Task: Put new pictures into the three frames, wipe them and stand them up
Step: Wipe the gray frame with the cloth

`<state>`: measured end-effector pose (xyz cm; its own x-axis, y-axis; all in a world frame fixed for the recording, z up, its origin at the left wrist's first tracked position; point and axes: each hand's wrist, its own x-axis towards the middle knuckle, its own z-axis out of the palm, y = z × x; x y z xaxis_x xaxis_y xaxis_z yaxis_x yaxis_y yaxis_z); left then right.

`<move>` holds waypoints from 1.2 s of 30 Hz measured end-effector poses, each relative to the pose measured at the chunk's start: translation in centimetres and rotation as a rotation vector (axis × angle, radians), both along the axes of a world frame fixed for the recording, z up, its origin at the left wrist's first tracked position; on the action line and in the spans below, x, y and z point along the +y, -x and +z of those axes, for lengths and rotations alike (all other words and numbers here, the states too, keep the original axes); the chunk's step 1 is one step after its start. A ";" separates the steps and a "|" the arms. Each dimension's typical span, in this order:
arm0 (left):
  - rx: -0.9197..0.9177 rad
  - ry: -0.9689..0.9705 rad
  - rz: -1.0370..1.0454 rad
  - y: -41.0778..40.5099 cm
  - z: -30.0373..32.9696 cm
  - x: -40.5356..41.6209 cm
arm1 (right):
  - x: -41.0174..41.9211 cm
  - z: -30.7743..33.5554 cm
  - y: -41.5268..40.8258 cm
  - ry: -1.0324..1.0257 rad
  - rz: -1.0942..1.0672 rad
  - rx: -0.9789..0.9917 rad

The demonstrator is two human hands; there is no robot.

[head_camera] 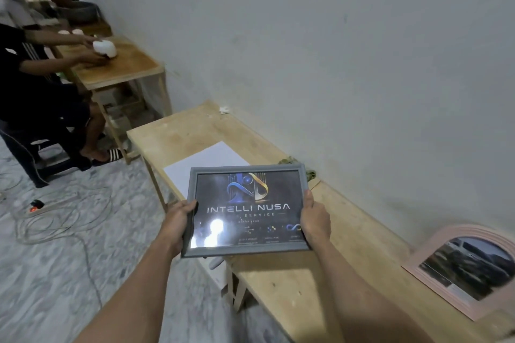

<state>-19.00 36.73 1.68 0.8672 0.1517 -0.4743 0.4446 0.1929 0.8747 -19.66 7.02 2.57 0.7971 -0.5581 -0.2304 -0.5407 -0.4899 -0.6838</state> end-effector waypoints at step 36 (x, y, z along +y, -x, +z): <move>0.171 -0.178 0.063 -17.7 -7.9 -0.7 | -8.4 -15.4 -29.8 0.448 0.381 0.131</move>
<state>-1.35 36.08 -6.25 0.7630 0.2972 -0.5740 0.5809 0.0741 0.8106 10.19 -1.42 -12.88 0.9410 -0.3043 -0.1482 -0.3362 -0.8909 -0.3054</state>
